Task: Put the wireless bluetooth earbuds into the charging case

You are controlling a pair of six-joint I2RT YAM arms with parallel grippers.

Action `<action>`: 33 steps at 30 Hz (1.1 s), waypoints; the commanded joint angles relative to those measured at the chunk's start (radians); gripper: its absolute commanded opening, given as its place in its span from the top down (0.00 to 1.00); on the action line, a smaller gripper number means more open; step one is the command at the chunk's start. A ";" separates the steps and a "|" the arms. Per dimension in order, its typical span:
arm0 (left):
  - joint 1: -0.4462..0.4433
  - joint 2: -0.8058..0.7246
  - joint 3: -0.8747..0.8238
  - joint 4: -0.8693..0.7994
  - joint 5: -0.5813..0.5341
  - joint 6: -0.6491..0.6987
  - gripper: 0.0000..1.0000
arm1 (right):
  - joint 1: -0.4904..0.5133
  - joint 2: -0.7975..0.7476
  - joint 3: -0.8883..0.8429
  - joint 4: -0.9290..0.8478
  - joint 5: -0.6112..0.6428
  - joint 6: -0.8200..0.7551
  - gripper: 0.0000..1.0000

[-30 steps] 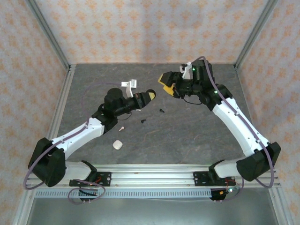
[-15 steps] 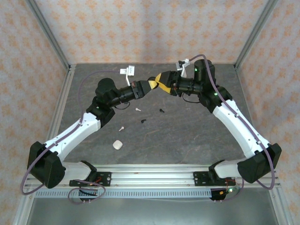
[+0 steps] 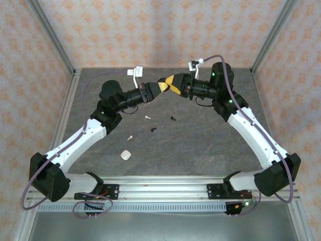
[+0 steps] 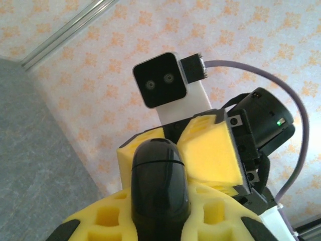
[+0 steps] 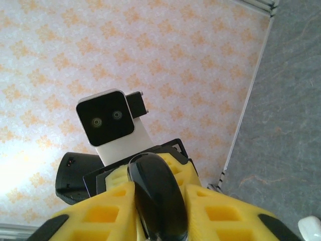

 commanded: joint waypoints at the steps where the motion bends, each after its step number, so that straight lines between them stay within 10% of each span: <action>1: -0.015 0.007 0.061 0.024 0.087 0.008 1.00 | 0.017 0.023 -0.030 0.071 -0.072 0.017 0.80; 6: -0.016 -0.007 0.073 -0.082 0.090 0.062 0.99 | 0.016 0.018 -0.051 0.101 -0.072 0.018 0.87; 16: -0.012 -0.033 0.094 -0.175 0.071 0.107 0.51 | 0.015 -0.016 -0.078 0.069 -0.027 -0.028 0.92; 33: 0.069 -0.091 0.208 -0.641 0.106 0.344 0.26 | 0.013 -0.045 0.005 -0.189 0.045 -0.253 0.95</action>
